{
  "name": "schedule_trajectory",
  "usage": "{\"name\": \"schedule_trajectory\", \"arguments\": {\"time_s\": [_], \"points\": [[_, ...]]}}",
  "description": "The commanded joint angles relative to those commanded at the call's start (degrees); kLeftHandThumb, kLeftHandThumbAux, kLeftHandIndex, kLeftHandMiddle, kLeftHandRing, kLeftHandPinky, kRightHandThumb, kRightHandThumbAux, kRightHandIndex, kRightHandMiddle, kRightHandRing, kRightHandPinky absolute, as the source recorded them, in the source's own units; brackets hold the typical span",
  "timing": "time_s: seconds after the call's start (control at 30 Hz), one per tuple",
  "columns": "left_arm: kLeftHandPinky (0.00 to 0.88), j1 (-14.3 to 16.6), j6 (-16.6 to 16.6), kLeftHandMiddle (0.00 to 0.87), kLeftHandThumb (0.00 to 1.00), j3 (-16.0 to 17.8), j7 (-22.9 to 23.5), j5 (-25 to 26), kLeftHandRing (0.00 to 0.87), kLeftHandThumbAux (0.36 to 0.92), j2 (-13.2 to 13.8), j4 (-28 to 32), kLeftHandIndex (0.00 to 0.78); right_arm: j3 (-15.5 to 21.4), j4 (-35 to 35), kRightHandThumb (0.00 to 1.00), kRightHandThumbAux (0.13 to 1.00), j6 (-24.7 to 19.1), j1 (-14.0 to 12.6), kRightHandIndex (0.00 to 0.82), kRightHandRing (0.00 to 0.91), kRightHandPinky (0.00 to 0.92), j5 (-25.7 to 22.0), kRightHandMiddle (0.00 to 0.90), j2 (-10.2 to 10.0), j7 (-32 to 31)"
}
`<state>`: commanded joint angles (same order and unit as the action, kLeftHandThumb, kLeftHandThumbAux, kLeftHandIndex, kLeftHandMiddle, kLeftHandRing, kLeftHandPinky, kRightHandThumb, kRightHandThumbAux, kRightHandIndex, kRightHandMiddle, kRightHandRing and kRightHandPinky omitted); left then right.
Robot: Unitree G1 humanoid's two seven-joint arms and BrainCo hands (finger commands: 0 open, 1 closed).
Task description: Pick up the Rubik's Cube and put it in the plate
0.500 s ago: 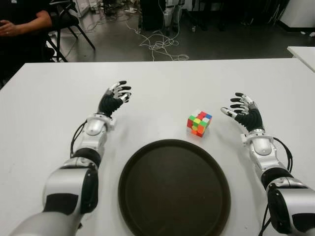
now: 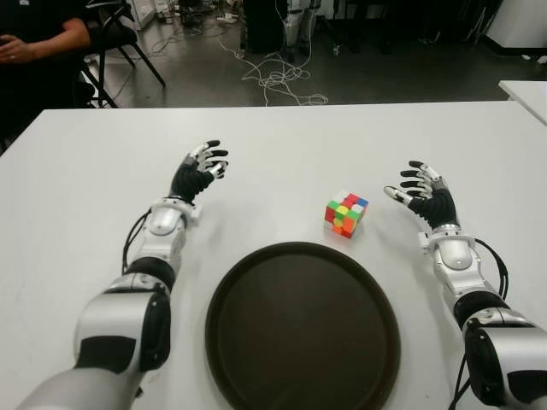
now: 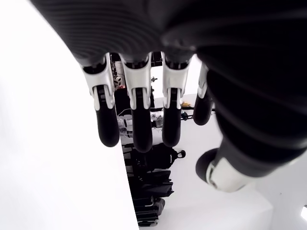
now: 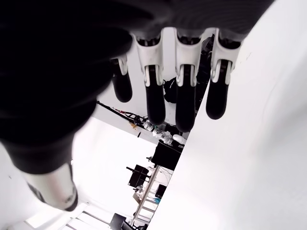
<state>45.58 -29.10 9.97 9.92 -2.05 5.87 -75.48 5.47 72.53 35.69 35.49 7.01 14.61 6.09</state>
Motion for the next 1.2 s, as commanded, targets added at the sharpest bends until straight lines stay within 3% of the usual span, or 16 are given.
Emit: {"name": "schedule_trajectory", "arguments": {"time_s": [0.97, 1.13, 1.2], "points": [[0.282, -0.06, 0.24, 0.256, 0.088, 0.23, -0.05, 0.24, 0.258, 0.707, -0.30, 0.04, 0.171, 0.19, -0.19, 0.133, 0.685, 0.17, 0.03, 0.205, 0.302, 0.313, -0.06, 0.295, 0.24, 0.76], [0.287, -0.02, 0.18, 0.259, 0.090, 0.28, -0.14, 0.27, 0.259, 0.704, -0.33, 0.04, 0.176, -0.01, -1.72, 0.111, 0.690, 2.24, 0.42, 0.200, 0.288, 0.298, 0.47, 0.286, 1.09, 2.32], [0.291, -0.01, 0.09, 0.259, 0.097, 0.17, -0.44, 0.09, 0.258, 0.708, -0.25, 0.04, 0.175, -0.94, -3.52, 0.093, 0.693, 4.76, 0.74, 0.195, 0.280, 0.291, 2.36, 0.279, 1.47, 6.14]]}}
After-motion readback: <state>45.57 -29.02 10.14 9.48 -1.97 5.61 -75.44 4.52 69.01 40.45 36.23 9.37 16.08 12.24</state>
